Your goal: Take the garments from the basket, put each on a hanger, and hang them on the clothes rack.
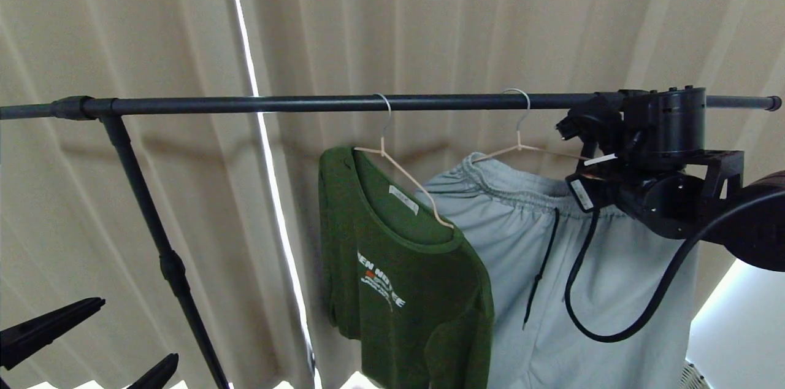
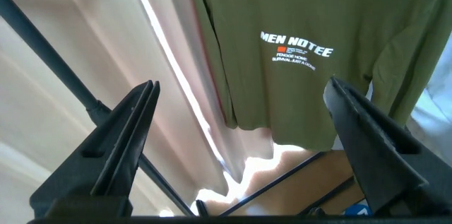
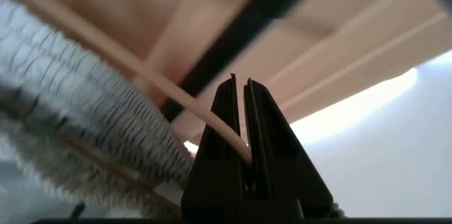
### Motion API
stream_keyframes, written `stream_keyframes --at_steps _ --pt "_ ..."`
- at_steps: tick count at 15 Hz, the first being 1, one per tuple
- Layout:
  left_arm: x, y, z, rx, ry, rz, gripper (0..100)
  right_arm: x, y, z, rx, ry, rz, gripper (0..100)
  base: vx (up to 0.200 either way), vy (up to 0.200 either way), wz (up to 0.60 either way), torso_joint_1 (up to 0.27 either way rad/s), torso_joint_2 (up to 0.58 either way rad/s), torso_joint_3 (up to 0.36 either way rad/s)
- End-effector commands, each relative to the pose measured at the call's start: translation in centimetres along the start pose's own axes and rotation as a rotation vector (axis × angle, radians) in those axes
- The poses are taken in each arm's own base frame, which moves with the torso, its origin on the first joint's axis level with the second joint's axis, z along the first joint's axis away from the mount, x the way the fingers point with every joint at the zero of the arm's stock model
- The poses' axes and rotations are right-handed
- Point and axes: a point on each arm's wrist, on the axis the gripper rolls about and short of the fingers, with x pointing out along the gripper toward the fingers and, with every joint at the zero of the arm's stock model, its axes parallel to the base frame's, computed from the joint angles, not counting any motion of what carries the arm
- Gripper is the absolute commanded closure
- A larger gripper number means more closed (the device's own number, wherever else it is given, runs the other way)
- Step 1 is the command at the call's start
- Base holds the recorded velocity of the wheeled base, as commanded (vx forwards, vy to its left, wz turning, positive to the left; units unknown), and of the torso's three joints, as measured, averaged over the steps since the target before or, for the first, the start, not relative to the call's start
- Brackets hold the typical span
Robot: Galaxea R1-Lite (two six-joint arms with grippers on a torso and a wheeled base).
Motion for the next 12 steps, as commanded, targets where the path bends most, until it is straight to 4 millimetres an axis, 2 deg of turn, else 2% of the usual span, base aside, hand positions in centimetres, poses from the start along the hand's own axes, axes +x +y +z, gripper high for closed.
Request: stream_keyframes --at_steps 1,2,5,7,12 --pt "0.0 0.0 -0.1 0.005 0.006 -0.001 0 -0.3 0.4 0.0 -0.010 -0.002 0.013 100 0.000 0.000 0.00 0.000 0.00 0.000" --pt "0.0 0.0 -0.2 0.006 0.009 -0.002 0 -0.3 0.4 -0.2 -0.009 -0.001 0.013 0 0.000 0.000 0.00 0.000 0.00 0.000" --pt "0.0 0.0 -0.2 0.006 0.007 -0.002 0 -1.4 0.2 -0.8 0.031 -0.013 0.053 0 0.000 0.000 0.00 0.000 0.00 0.000" --pt "0.0 0.0 -0.2 0.007 0.006 -0.001 0 -2.8 -0.2 -1.5 0.082 -0.046 0.175 0 0.000 0.000 0.00 0.000 0.00 0.000" --pt "0.0 0.0 -0.2 0.005 0.008 0.001 0 -4.9 -1.3 -3.2 0.157 -0.216 0.329 0 0.000 0.000 0.00 0.000 0.00 0.000"
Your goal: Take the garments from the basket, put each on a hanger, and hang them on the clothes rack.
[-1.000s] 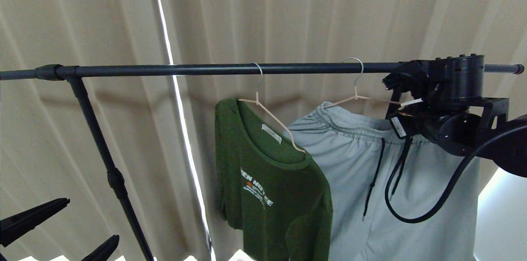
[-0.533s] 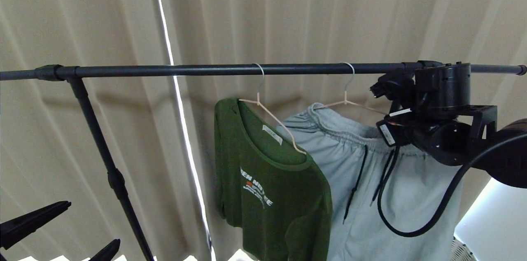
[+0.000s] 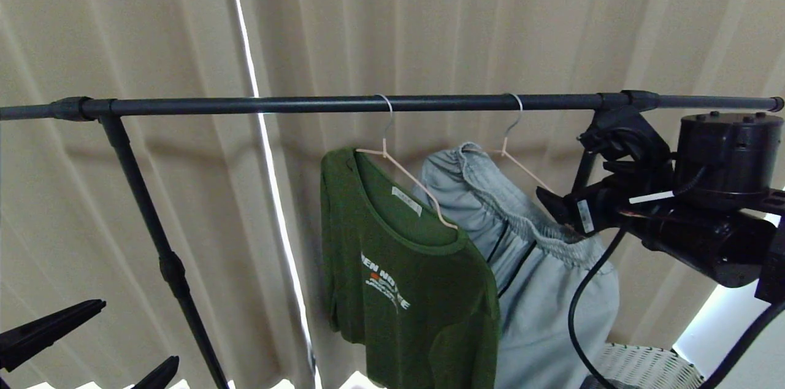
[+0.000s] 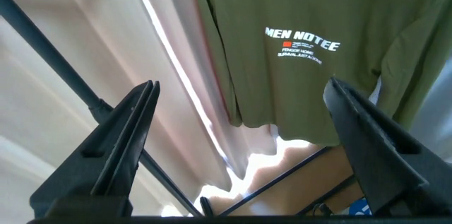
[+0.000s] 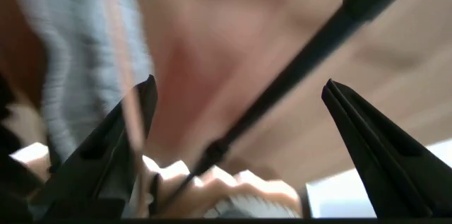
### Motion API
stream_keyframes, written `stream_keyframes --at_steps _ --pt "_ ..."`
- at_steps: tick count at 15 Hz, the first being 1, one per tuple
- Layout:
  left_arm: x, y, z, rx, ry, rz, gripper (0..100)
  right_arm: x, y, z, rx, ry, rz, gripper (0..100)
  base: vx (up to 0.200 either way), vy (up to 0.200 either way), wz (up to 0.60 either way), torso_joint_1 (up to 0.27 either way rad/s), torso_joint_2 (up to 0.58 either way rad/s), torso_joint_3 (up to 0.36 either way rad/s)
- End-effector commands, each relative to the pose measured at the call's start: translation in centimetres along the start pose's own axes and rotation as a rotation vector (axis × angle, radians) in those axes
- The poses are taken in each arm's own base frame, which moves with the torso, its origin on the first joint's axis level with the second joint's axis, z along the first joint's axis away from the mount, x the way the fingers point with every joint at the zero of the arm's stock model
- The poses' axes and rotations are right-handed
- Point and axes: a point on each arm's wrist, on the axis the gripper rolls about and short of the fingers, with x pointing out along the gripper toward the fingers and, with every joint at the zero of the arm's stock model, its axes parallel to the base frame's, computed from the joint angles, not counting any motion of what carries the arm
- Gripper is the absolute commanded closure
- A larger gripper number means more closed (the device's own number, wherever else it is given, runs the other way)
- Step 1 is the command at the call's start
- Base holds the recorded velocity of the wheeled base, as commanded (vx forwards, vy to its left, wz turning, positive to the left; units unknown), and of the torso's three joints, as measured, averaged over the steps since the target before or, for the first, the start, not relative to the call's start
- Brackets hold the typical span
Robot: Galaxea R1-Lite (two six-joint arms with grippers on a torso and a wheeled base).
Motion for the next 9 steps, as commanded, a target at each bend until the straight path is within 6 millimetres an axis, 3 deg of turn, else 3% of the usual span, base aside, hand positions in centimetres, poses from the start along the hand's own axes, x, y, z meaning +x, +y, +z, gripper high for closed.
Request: stream_keyframes --at_steps 1,4,5,6,8,9 --pt "0.0 0.0 0.0 -0.001 0.002 0.003 0 -2.4 -0.9 -0.2 0.021 -0.069 0.034 0 0.000 0.000 0.00 0.000 0.00 0.000" --pt "-0.5 0.2 0.6 0.001 -0.046 0.026 0 -7.1 -2.8 -0.4 0.055 -0.165 0.017 0 0.000 0.000 0.00 0.000 0.00 0.000" --pt "-1.5 0.2 0.8 0.002 -0.103 0.051 0 -10.3 -4.0 -1.4 0.074 -0.216 0.001 0 0.000 0.000 0.00 0.000 0.00 0.000" --pt "-2.6 0.3 0.9 0.004 -0.159 0.089 0 -13.0 -5.0 -3.1 0.083 -0.248 -0.023 0 0.000 0.000 0.00 0.000 0.00 0.000" --pt "-3.6 0.3 0.2 -0.003 -0.163 0.191 0 -15.4 -5.6 -5.9 0.053 -0.223 -0.054 0 0.000 0.000 0.00 0.000 0.00 0.000" --pt "-4.7 0.1 -1.0 -0.022 -0.132 0.331 0 -17.5 -6.0 -9.0 0.015 -0.156 -0.092 0 0.000 0.000 0.00 0.000 0.00 0.000"
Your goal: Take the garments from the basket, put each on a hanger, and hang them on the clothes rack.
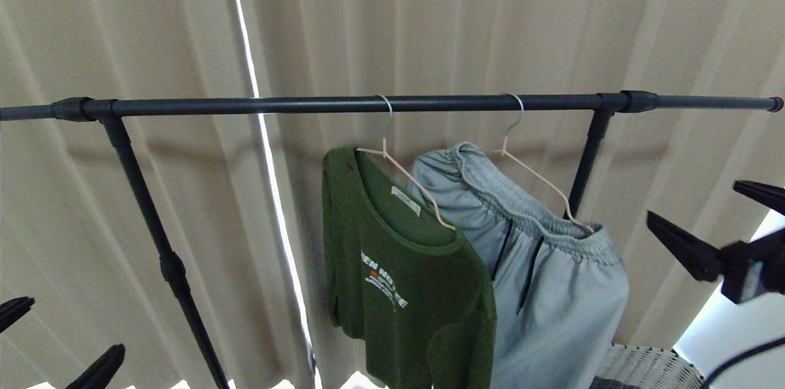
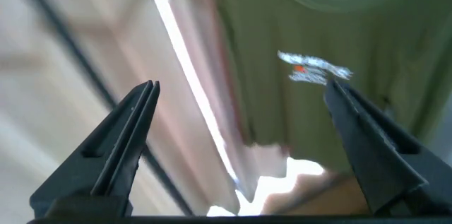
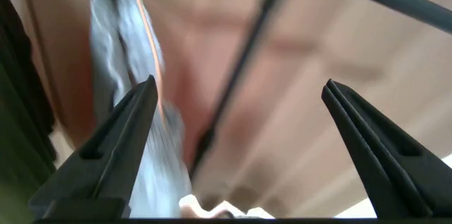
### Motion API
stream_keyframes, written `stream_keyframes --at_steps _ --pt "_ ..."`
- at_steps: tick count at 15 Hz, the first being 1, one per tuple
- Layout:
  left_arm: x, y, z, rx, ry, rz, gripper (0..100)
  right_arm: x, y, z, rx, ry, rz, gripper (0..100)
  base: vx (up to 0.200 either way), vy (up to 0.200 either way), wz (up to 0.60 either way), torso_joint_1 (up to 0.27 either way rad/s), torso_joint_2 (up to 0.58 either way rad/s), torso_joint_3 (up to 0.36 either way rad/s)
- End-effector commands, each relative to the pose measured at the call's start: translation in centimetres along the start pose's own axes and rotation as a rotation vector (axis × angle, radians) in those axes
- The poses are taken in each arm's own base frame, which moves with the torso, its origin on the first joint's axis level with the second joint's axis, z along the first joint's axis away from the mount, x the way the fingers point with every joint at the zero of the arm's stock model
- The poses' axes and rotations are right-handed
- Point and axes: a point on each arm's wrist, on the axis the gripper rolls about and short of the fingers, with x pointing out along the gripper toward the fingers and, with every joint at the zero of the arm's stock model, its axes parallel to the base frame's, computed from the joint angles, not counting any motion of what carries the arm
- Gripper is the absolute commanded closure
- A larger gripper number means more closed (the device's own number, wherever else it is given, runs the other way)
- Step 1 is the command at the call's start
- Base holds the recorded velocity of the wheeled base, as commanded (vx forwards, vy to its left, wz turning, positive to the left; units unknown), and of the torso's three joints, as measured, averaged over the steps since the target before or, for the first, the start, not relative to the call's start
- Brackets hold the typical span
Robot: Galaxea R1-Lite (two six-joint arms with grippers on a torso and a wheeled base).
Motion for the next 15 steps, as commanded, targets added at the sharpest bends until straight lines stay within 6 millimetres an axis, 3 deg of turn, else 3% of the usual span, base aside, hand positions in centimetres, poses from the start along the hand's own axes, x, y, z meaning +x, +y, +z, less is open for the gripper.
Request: stream_keyframes --at_steps 1,4,7,11,13,15 --pt "-3.2 -0.1 -1.4 -0.029 -0.032 0.223 0 -7.6 -1.9 -5.3 -0.038 0.023 -0.087 0 0.000 0.000 0.00 0.000 0.00 0.000" --pt "-6.6 -1.7 -5.1 -0.054 0.003 0.272 0 -12.3 -2.3 -8.9 -0.037 0.092 -0.177 0 0.000 0.000 0.00 0.000 0.00 0.000" --pt "-6.7 -2.1 -6.7 -0.140 0.069 0.292 0 -15.9 -1.4 -12.6 -0.024 0.168 -0.302 0 0.000 0.000 0.00 0.000 0.00 0.000" --pt "-6.3 -2.2 -7.4 -0.197 0.070 0.273 0 -15.6 -0.5 -14.2 0.060 0.190 -0.317 0 0.000 0.000 0.00 0.000 0.00 0.000" --pt "-6.1 -2.5 -7.4 -0.222 0.021 0.158 0 -15.7 0.2 -14.4 0.138 0.084 -0.143 0 0.000 0.000 0.00 0.000 0.00 0.000" --pt "-6.1 -2.5 -7.3 -0.217 0.017 0.127 0 -15.4 0.4 -14.6 0.259 0.064 -0.116 0 0.000 0.000 0.00 0.000 0.00 0.000"
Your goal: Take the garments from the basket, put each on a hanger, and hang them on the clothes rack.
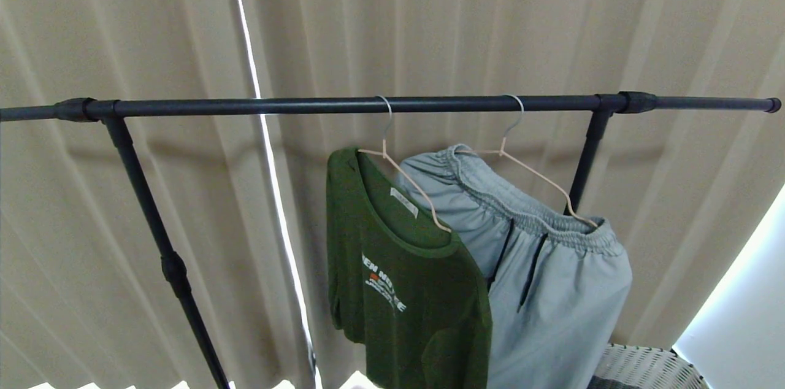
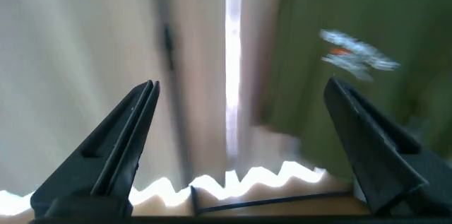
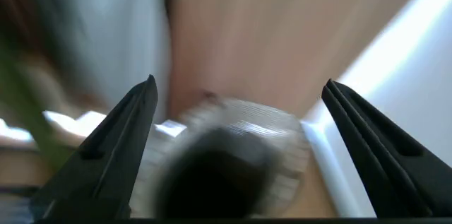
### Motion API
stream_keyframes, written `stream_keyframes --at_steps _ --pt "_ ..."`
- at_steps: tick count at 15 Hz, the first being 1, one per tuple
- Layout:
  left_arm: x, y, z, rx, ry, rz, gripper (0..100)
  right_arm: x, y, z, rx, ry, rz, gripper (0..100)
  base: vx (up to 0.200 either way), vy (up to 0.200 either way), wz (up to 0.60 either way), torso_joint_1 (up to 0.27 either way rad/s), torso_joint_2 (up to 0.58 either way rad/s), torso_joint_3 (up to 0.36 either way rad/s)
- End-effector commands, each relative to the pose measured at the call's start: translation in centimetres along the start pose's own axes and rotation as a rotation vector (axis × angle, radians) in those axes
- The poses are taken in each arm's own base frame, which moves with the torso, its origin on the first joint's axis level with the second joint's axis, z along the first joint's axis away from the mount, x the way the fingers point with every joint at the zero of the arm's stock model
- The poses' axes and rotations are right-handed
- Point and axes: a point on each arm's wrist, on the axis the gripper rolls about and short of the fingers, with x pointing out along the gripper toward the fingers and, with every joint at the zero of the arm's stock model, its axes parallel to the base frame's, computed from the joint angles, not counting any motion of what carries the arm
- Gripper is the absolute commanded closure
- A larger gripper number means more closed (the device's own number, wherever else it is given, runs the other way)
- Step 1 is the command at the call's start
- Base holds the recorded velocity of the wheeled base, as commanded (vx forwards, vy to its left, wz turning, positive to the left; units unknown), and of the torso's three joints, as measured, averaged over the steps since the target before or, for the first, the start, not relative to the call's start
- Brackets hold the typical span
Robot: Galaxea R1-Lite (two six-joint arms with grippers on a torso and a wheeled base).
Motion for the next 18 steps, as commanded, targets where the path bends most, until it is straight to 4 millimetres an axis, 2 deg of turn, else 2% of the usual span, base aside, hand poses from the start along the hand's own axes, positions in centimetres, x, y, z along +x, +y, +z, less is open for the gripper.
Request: stream_keyframes --at_steps 1,2,3,5,7,13,16,18 --pt "0.0 0.0 -0.1 0.011 0.001 -0.016 0 0.2 0.2 -0.5 0.089 -0.040 0.063 0 0.000 0.000 0.00 0.000 0.00 0.000" --pt "0.0 -0.1 -0.1 0.016 -0.001 -0.027 0 0.5 0.3 -0.8 0.122 -0.044 0.079 0 0.000 0.000 0.00 0.000 0.00 0.000" --pt "0.0 -0.1 -0.1 0.030 -0.002 -0.057 0 1.3 0.4 -1.1 0.165 -0.119 0.092 0 0.000 0.000 0.00 0.000 0.00 0.000" --pt "0.0 -0.3 0.0 0.077 -0.012 -0.149 0 1.5 0.4 -1.0 0.161 -0.144 0.094 0 0.000 0.000 0.00 0.000 0.00 0.000" --pt "0.0 -0.4 0.0 0.090 -0.014 -0.166 0 1.5 0.4 -1.1 0.154 -0.142 0.103 0 0.000 0.000 0.00 0.000 0.00 0.000" --pt "-0.1 -0.5 0.0 0.125 -0.025 -0.226 0 1.4 0.9 -1.1 0.013 -0.161 0.338 0 0.000 0.000 0.00 0.000 0.00 0.000" --pt "-0.1 -0.5 0.0 0.128 -0.027 -0.228 0 1.5 1.1 -1.3 -0.129 -0.179 0.375 0 0.000 0.000 0.00 0.000 0.00 0.000" --pt "-0.1 -0.5 0.0 0.121 -0.025 -0.220 0 1.6 1.0 -1.4 -0.131 -0.177 0.344 0 0.000 0.000 0.00 0.000 0.00 0.000"
